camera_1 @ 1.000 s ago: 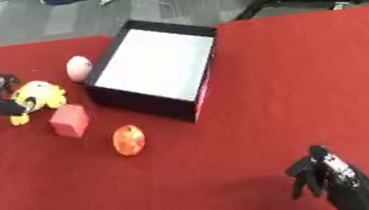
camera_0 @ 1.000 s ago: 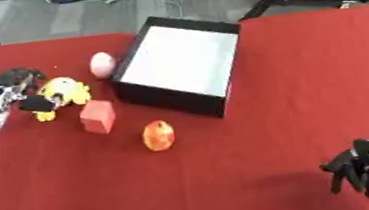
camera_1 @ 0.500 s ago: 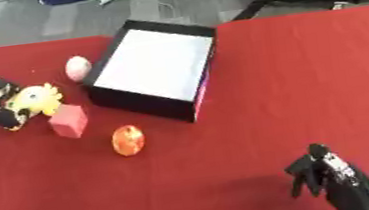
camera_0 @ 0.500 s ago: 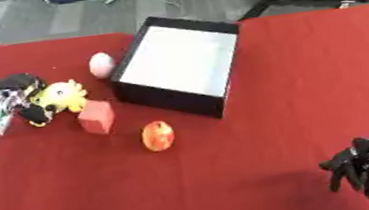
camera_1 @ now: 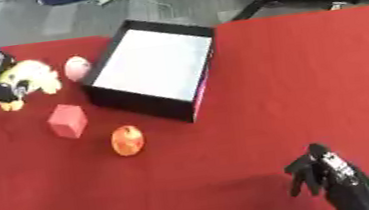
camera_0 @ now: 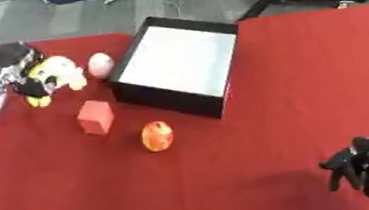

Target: Pick up objects on the table and place them in the box.

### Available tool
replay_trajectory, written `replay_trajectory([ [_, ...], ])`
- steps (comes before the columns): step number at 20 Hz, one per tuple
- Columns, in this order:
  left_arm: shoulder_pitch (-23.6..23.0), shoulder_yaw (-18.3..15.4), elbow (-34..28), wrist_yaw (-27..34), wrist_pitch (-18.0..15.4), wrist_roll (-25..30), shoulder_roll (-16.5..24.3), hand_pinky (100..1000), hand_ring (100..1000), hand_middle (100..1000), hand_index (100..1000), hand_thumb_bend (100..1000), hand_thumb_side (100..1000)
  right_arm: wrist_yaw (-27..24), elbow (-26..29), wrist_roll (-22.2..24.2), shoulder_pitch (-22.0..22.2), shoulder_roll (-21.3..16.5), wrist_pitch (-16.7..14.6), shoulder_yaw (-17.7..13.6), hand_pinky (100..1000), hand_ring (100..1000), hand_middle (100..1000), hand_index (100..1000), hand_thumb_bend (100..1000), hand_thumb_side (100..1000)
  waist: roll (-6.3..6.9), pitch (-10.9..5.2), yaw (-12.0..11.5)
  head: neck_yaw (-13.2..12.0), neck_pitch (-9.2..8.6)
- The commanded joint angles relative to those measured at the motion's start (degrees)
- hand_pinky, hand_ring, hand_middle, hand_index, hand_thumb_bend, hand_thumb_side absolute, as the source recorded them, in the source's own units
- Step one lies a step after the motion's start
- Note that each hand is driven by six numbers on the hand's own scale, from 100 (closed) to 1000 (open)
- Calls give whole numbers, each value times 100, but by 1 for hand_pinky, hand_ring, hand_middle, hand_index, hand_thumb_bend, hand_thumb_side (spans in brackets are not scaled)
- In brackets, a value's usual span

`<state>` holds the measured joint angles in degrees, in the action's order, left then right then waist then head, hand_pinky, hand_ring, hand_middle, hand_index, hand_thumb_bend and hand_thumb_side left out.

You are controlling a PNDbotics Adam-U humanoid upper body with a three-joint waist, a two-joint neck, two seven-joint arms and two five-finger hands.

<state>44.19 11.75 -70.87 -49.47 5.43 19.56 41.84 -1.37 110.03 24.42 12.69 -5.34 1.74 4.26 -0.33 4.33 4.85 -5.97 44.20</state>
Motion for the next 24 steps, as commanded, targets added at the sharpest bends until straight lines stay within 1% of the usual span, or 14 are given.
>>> replay_trajectory([
  [1,325,96,-541,294,-159,21,247,677,407,360,652,100,194,-58,79,-11,3,-63,-23,-7,861,410,193,556,100,1000,-45,-173,1,-4,-8],
  [5,484,564,-1119,610,-275,351,-37,688,428,387,678,100,186,-76,76,3,-15,-75,-29,9,862,411,193,557,100,1000,-44,-174,45,-35,-8],
  [7,532,860,-1312,604,-325,535,-229,690,438,395,684,100,188,-83,71,15,-28,-77,-24,19,862,411,193,557,100,1000,-43,-166,71,-48,-8],
  [10,635,1294,-1336,447,-392,804,-541,695,454,410,692,100,193,-96,69,31,-54,-72,-20,28,863,411,194,557,100,1000,-48,-157,111,-53,-8],
  [11,674,1407,-1276,362,-394,898,-646,695,454,411,693,100,193,-104,68,31,-61,-69,-20,26,863,411,194,557,100,1000,-50,-157,118,-52,-8],
  [12,695,1478,-1212,277,-389,987,-735,697,460,417,697,121,194,-112,69,30,-69,-67,-20,25,864,411,193,558,100,1000,-52,-156,125,-52,-8],
  [13,712,1521,-1118,156,-367,1117,-832,698,462,420,700,132,194,-123,70,30,-79,-65,-21,26,864,411,194,558,100,1000,-54,-156,134,-52,-8],
  [14,727,1531,-1027,-21,-336,1267,-929,702,469,432,706,163,193,-135,71,30,-87,-65,-22,28,864,411,194,558,100,1000,-56,-157,140,-47,-8],
  [16,740,1516,-902,-325,-308,1434,-1063,703,476,442,715,183,194,-153,71,30,-94,-65,-22,28,864,411,194,558,100,1000,-59,-157,146,-42,-8],
  [19,707,1429,-493,-833,-97,1335,-1284,708,498,470,740,200,195,-162,70,44,-94,-63,-17,39,865,412,194,558,100,1000,-66,-154,158,-29,-8],
  [21,686,1361,-240,-1064,28,1091,-1398,724,552,534,794,201,195,-166,69,53,-93,-61,-12,45,865,412,194,558,100,1000,-70,-149,159,-13,-8],
  [22,675,1337,-137,-1148,88,939,-1441,746,617,616,853,208,261,-162,70,56,-92,-59,-11,45,865,412,194,558,100,1000,-72,-146,160,-9,-8],
  [23,664,1324,-55,-1211,139,787,-1476,756,643,654,876,214,368,-159,70,57,-92,-57,-11,45,865,412,194,559,100,1000,-73,-144,160,-7,-8],
  [24,653,1316,9,-1246,175,653,-1502,778,692,722,908,233,589,-157,71,56,-92,-56,-11,44,865,412,194,559,100,1000,-73,-142,160,-5,-8],
])
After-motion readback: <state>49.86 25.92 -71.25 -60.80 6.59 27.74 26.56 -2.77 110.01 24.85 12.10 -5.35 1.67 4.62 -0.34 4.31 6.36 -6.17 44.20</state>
